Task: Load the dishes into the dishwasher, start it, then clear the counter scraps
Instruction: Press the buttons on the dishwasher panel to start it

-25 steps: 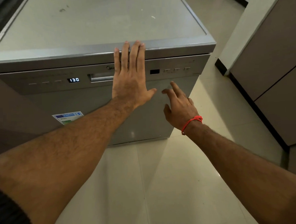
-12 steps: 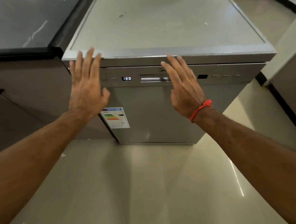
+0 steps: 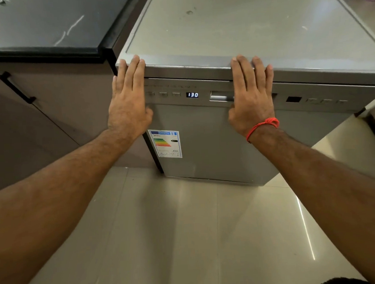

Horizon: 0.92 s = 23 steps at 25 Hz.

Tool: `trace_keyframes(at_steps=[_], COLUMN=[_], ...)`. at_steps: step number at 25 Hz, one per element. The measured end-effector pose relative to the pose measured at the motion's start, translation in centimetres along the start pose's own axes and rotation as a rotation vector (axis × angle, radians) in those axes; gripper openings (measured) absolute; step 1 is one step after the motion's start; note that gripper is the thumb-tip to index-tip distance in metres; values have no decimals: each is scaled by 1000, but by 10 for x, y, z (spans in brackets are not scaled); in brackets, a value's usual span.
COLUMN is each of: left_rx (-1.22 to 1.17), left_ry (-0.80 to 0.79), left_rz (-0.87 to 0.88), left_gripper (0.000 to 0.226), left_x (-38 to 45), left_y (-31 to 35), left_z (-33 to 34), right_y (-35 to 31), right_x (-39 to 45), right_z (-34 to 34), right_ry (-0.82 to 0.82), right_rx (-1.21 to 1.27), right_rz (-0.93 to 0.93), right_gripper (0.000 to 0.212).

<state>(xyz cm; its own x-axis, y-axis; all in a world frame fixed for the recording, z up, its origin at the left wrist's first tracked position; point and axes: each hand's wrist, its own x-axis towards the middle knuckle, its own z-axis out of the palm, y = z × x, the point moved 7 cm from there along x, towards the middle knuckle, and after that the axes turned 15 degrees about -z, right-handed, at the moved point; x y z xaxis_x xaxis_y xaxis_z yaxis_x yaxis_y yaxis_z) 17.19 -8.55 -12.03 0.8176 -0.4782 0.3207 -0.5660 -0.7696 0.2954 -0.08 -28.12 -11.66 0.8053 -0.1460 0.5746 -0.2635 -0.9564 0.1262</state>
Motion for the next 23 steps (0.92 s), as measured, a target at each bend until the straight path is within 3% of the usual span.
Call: trace_keyframes(at_steps=[14, 23], left_rx=[-46, -95], left_ry=[10, 27], left_rz=[-71, -109], left_gripper=[105, 93], left_x=[-1, 0], left_y=[0, 0], left_z=[4, -10], right_y=[0, 1], right_x=[0, 2], right_z=[4, -6], right_ry=[11, 41], right_rx=[-17, 36], right_rz=[44, 102], right_gripper=[94, 81])
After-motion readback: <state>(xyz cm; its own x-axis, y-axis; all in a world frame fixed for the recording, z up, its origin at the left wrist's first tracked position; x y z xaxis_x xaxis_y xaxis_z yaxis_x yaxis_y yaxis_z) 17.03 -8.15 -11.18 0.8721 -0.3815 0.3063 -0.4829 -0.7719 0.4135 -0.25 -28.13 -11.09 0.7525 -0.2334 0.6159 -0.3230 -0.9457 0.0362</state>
